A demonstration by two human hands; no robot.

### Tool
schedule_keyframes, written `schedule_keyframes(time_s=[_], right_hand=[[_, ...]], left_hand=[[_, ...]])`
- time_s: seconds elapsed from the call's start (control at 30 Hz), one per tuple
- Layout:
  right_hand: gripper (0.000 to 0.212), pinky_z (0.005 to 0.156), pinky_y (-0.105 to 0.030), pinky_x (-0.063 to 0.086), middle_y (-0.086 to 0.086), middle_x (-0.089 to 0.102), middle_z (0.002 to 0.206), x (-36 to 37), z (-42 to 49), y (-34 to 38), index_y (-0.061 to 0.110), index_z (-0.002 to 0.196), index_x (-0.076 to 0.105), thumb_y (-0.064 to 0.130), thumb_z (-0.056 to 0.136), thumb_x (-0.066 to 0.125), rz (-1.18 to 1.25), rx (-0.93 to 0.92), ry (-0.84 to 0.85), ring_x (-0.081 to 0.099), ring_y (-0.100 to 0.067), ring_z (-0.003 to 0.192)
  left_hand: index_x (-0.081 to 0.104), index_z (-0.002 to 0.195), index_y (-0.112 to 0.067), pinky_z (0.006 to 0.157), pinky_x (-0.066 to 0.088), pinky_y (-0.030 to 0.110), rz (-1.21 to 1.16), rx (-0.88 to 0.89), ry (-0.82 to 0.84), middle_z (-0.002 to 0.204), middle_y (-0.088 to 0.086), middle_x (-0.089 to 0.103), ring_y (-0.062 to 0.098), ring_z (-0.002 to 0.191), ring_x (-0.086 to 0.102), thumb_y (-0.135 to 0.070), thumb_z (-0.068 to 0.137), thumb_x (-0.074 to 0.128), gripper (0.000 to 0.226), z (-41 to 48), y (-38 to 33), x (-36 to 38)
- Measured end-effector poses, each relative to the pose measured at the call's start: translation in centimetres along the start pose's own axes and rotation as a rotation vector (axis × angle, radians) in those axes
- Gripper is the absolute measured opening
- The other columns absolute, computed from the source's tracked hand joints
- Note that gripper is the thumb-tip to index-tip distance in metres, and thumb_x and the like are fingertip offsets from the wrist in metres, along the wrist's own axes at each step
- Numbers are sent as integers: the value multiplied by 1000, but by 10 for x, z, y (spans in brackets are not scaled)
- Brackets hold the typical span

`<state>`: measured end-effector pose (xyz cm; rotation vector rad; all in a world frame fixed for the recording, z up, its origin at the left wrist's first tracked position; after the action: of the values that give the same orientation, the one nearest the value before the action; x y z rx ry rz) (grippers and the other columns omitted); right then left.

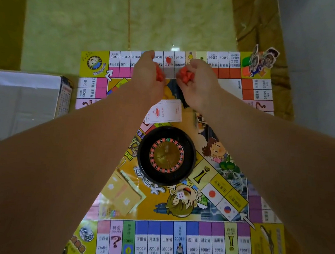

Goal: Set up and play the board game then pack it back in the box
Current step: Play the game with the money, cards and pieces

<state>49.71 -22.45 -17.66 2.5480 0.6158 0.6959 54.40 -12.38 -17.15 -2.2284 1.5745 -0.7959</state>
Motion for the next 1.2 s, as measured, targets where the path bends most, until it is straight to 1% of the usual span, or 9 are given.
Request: schedule_keyframes(time_s=[0.23,0.37,0.47,0.53,0.6,0.73,0.83,0.9,1.2], right_hand=[[29,58,-25,44,-4,50,59,7,-10,0,9,70,49,9,97,39,-24,-3,77,48,-14,54],[29,56,-28,45,-6,52,63,11,-14,-2,8,73,50,12,99,38,-9,11,109,49,-17,56],[23,49,-20,50,-8,57,75,8,-22,0,-1,100,59,9,100,39,-26,0,90,55,-17,61],[35,65,-23,56,-15,66,96,7,-29,3,-6,130,49,7,100,37,-72,-1,87,66,-28,81],[40,101,-30,41,-19,62,120,5,-35,6,-5,138,42,8,101,37,-149,-3,67,61,-34,109],[39,109,-43,38,-25,45,140,-10,-41,8,-7,134,42,9,98,42,-305,-64,-31,46,-33,129],[26,88,-33,54,-24,64,110,-25,-51,2,-2,118,54,7,95,47,-308,-104,-46,64,-30,103],[17,66,-24,48,-11,60,80,-33,-65,-4,3,107,61,7,95,49,-275,-109,-19,57,-18,74],[20,52,-20,41,-6,64,79,-90,-147,-47,6,109,63,10,97,47,-564,-63,24,55,-12,61]], left_hand=[[44,70,-11,41,38,13,27,112,54,46,-4,52,7,33,49,-24,101,41,34,-16,4,14],[41,65,-13,44,37,16,93,152,85,38,-7,50,6,34,48,-22,102,36,38,-20,5,17],[44,67,-12,39,37,13,137,160,107,39,-8,54,5,34,51,-19,102,34,36,-28,5,15],[48,69,-12,34,37,10,174,174,104,38,-10,55,2,33,52,-16,100,37,33,-37,3,13],[53,72,-14,32,35,9,303,227,55,38,-13,55,-3,32,49,-14,99,41,29,-43,-3,7],[68,106,-9,49,37,17,692,394,-146,88,-1,67,7,65,53,-18,95,50,23,-40,-13,-16],[69,96,-13,46,36,20,787,454,-174,84,2,62,13,62,50,-9,94,41,29,-52,-1,-29],[67,85,-15,49,36,22,849,451,-145,78,2,61,19,67,51,-7,92,38,31,-61,12,-35],[62,68,-26,65,47,31,986,400,-107,64,-1,61,20,62,55,-1,86,45,35,-145,78,-91]])
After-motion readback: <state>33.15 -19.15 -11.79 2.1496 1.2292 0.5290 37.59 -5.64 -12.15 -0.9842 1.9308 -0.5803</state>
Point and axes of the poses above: each hand's wrist, its own z-axis towards the middle knuckle, its own x-axis out of the palm, y = z × x, the point moved 6 cm from there along z, towards the middle knuckle
